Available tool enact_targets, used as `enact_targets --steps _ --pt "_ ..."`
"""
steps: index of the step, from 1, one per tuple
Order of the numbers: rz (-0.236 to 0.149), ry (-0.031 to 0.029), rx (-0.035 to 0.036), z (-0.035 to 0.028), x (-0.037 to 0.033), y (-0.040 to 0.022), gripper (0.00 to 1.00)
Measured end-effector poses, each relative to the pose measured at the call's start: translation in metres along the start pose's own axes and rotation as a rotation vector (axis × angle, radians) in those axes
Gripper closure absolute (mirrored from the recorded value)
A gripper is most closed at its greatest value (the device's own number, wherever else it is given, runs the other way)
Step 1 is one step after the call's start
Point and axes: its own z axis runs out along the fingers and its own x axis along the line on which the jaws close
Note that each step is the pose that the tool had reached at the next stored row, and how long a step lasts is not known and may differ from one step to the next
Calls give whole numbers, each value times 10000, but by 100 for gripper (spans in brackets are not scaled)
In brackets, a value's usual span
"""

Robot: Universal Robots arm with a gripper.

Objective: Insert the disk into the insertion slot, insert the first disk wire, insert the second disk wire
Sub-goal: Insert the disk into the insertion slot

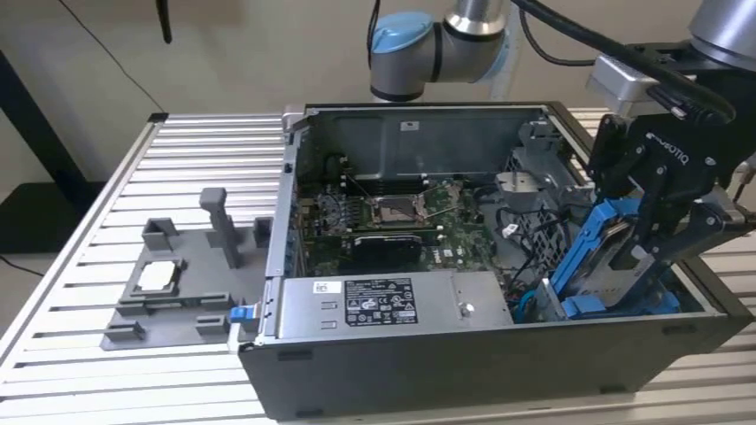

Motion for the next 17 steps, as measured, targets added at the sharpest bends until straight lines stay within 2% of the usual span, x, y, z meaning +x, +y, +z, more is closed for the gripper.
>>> enact_targets --steps 1,5,6,7,11,15,17 --pt "9 -118 17 1 0 0 45" --pt "22 -844 112 3 0 0 45" --pt "28 -971 127 0 2 1 45" --pt "32 -1014 132 0 3 2 45" --pt "32 -1031 117 -8 13 1 45" --pt "36 -1028 110 -155 14 9 45" --pt "36 -1029 112 -180 14 10 45"
